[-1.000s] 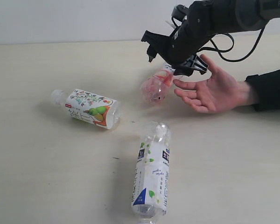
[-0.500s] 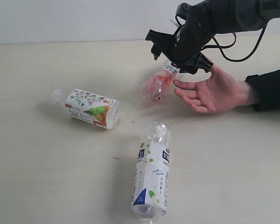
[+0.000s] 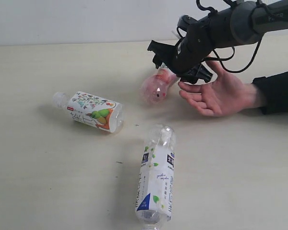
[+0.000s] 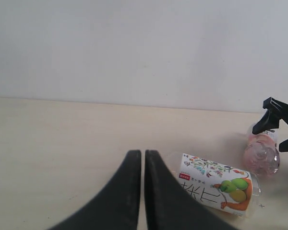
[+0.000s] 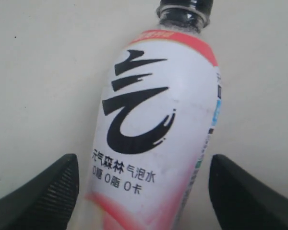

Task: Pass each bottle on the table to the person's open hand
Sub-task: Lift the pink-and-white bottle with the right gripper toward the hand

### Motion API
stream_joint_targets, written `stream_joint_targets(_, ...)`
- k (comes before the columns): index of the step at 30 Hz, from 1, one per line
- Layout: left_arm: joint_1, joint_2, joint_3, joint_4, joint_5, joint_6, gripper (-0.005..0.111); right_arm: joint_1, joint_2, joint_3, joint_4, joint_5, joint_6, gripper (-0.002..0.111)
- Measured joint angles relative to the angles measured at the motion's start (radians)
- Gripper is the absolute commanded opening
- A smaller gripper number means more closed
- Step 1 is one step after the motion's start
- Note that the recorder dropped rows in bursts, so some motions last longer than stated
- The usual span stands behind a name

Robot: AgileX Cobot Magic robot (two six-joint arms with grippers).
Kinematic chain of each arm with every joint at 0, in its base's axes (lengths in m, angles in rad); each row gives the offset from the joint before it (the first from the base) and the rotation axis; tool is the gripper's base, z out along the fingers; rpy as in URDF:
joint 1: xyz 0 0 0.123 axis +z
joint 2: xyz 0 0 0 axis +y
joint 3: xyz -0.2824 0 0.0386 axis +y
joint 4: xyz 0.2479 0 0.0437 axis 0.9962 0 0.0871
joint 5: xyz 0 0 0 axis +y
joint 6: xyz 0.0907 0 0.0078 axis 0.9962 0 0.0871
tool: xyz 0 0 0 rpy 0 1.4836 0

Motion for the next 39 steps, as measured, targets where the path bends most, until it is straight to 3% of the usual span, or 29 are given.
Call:
stream_joint_targets(18, 0.0, 0.0, 0.0, 0.0, 0.0, 0.0, 0.005, 0.0, 0.047, 0.0, -0.002, -0.083, 0.018, 0.07)
stream_joint_targets(21, 0.0, 0.0, 0.0, 0.0, 0.0, 0.0, 0.005, 0.0, 0.046, 0.0, -0.002, -0.095, 0.022, 0.062)
stream_joint_targets(26, 0.0, 0.0, 0.0, 0.0, 0.0, 0.0, 0.005, 0.0, 0.046, 0.0, -0.002, -0.106, 0.026, 0.034)
stream_joint_targets(30, 0.0, 0.0, 0.0, 0.0, 0.0, 0.0, 0.005, 0.0, 0.046, 0.0, -0.002, -0.11, 0.026, 0.0)
stream_joint_targets(35, 0.0, 0.0, 0.0, 0.0, 0.0, 0.0, 0.005, 0.004, 0.023, 0.0, -0.002, -0.154, -0.027, 0.0)
stream_joint_targets(39, 0.0, 0.0, 0.0, 0.0, 0.0, 0.0, 0.005, 0.01, -0.121, 0.0, -0.021, -0.193, -0.057, 0.0)
